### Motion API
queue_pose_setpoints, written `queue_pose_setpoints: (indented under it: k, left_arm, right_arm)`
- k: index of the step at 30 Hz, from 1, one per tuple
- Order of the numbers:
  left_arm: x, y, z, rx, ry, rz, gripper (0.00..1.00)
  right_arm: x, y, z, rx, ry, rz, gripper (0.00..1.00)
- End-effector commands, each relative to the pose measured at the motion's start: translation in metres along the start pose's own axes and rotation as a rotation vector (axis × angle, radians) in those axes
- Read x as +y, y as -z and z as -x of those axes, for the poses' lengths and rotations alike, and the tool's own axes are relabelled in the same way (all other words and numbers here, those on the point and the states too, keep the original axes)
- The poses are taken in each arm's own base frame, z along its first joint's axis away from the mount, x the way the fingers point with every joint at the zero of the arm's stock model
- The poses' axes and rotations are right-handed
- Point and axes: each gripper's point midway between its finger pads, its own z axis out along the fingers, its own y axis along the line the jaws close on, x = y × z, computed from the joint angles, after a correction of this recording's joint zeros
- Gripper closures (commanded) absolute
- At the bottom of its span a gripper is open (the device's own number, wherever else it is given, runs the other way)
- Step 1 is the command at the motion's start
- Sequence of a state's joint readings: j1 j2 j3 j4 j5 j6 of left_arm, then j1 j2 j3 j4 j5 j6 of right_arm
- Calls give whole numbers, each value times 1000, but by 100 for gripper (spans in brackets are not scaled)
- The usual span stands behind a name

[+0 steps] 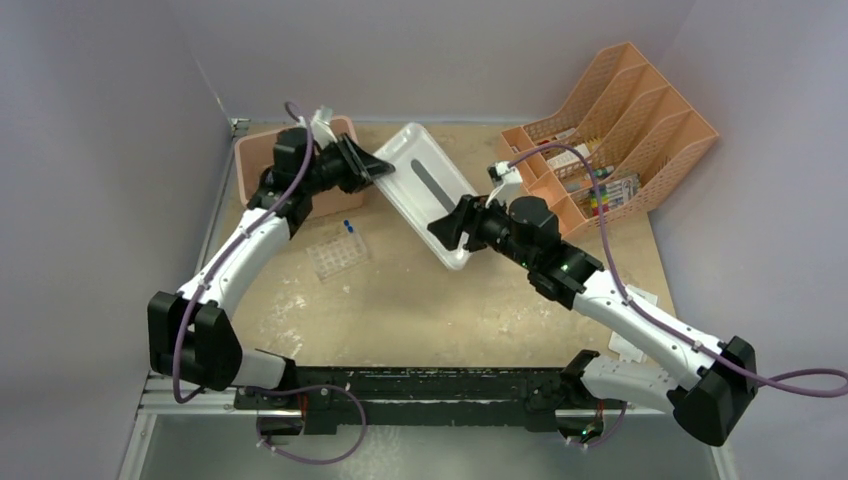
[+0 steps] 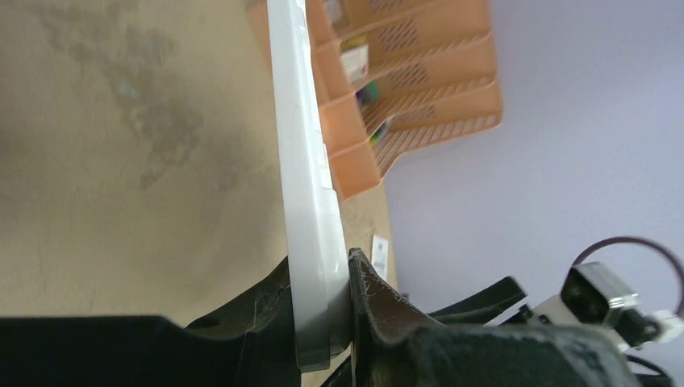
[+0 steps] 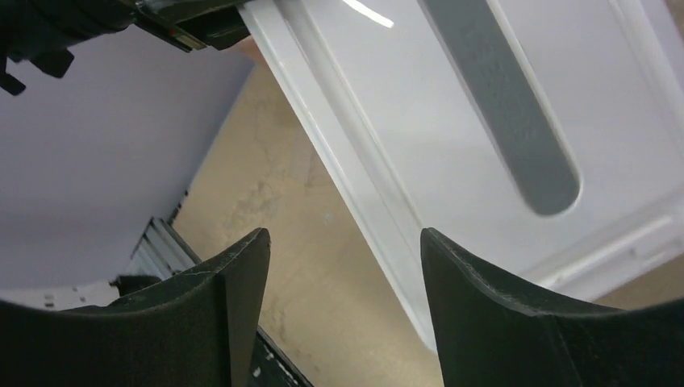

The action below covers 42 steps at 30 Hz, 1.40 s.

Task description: Organize the chemistry lab equipment

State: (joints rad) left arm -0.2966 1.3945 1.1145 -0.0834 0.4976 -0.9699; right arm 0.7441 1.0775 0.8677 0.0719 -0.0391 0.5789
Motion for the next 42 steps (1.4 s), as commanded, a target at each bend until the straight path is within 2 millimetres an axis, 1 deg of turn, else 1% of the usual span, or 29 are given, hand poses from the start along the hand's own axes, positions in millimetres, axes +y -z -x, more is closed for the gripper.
queue_pose_setpoints:
  k: [1, 4, 7, 10, 11, 13, 14, 16, 18, 20, 21, 24, 26, 27, 31, 34, 36, 38, 42]
  left_arm:
    - [-72, 37, 84, -234, -41, -214, 100]
    - [-90, 46, 112, -302, -24, -291, 100]
    - [-96, 58, 142, -390, -33, -311, 100]
    - [-83, 74, 179, -523, -9, -279, 100]
    - [-76, 80, 189, -559, 7, -266, 100]
    - [-65, 92, 204, -627, 25, -257, 100]
    - [-53, 99, 212, -668, 44, -231, 100]
    - [-34, 115, 221, -738, 70, -191, 100]
    - [-13, 133, 231, -803, 98, -145, 100]
    - [0, 145, 234, -835, 122, -127, 100]
    - [5, 146, 233, -838, 134, -121, 100]
    - [7, 148, 226, -830, 137, -144, 100]
    - [14, 151, 223, -834, 142, -138, 100]
    - [18, 153, 222, -835, 143, -134, 100]
    - [41, 165, 217, -843, 167, -115, 100]
    - [49, 177, 217, -863, 152, -116, 100]
    - [57, 179, 218, -866, 145, -104, 100]
    - [65, 179, 217, -865, 148, -105, 100]
    - [90, 182, 214, -885, 183, -82, 100]
  right_arm:
    - [8, 9, 66, -190, -83, -75, 29]
    - [4, 10, 89, -240, -53, -115, 29]
    - [-4, 5, 105, -275, -19, -151, 29]
    - [-18, -5, 117, -280, -27, -171, 29]
    - [-23, -9, 121, -280, -29, -174, 29]
    - [-31, -20, 123, -263, -39, -189, 29]
    - [-32, -24, 123, -248, -36, -185, 29]
    - [-34, -30, 119, -218, -25, -185, 29]
    - [-35, -31, 116, -196, -21, -189, 29]
    - [-39, -34, 112, -176, -19, -197, 29]
    - [-40, -36, 110, -165, -16, -195, 29]
    - [-49, -43, 98, -103, -1, -216, 30]
    - [-50, -49, 98, -87, 15, -206, 30]
    - [-51, -50, 101, -90, 15, -208, 30]
    - [-41, -61, 102, -56, -19, -118, 30]
    - [-38, -71, 94, -23, -40, -82, 31]
    - [-40, -76, 84, 8, -50, -71, 31]
    - [-40, -82, 85, 5, -46, -57, 31]
    - [-41, -94, 85, 20, -27, -42, 31]
